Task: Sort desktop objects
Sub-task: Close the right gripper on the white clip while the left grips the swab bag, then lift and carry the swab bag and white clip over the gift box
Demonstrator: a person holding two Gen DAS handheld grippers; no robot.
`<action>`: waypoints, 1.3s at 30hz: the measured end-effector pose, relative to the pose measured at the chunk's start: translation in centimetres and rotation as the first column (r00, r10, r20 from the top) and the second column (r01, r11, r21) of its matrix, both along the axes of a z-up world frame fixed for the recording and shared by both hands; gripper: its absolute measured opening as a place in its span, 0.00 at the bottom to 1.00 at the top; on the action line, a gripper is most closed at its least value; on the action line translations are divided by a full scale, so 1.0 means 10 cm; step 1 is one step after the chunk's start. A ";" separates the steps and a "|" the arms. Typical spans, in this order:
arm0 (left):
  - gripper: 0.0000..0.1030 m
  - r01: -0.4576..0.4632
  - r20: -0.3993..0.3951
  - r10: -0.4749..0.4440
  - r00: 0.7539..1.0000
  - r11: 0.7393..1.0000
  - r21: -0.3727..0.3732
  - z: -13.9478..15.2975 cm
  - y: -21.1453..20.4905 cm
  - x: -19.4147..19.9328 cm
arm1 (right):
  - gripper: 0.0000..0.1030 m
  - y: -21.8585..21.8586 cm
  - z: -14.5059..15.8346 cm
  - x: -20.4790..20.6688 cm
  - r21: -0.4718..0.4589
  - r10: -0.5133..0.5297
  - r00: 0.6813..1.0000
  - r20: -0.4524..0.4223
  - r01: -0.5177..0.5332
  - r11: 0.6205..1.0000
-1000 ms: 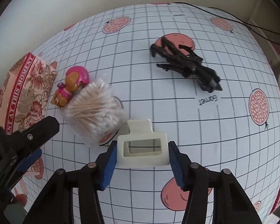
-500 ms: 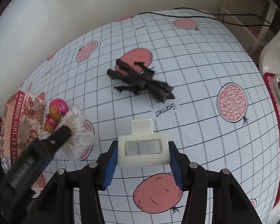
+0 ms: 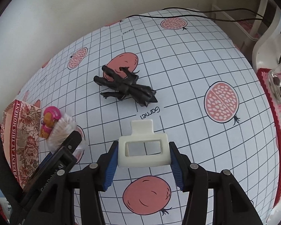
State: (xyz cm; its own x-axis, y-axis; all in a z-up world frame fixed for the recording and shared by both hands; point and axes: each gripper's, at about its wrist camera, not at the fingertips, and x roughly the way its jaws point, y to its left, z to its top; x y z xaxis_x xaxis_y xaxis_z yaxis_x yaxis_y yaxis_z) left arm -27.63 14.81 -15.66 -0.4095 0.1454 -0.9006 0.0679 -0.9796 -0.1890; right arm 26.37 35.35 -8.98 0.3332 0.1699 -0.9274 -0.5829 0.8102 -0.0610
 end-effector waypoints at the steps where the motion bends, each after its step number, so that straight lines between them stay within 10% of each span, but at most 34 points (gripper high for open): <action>1: 0.80 0.002 -0.003 -0.002 1.000 1.000 -0.007 0.01 -0.02 0.02 | 0.53 0.06 -0.05 0.01 -0.001 0.001 1.000 -0.001 -0.001 1.000; 11: 0.54 0.013 -0.018 -0.013 1.000 1.000 0.003 0.03 -0.18 0.01 | 0.53 0.16 -0.05 -0.03 0.000 0.023 1.000 0.016 -0.023 1.000; 27: 0.50 0.040 -0.032 -0.038 0.999 0.997 0.063 0.25 -0.29 0.08 | 0.53 0.25 0.25 -0.16 0.114 0.046 0.993 0.109 -0.059 0.992; 39: 0.50 0.062 -0.224 -0.038 0.974 0.993 0.104 0.86 -0.41 0.19 | 0.53 0.24 0.86 -0.51 0.295 0.179 0.921 0.347 -0.289 0.911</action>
State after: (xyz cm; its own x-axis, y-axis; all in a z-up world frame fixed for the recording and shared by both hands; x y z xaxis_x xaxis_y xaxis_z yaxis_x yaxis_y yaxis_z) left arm -25.74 10.73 -7.03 -0.5862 0.2636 -0.7661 -0.0361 -0.9531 -0.3004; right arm 21.29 37.79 -0.38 0.5014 0.5595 -0.6599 -0.7545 0.6560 -0.0171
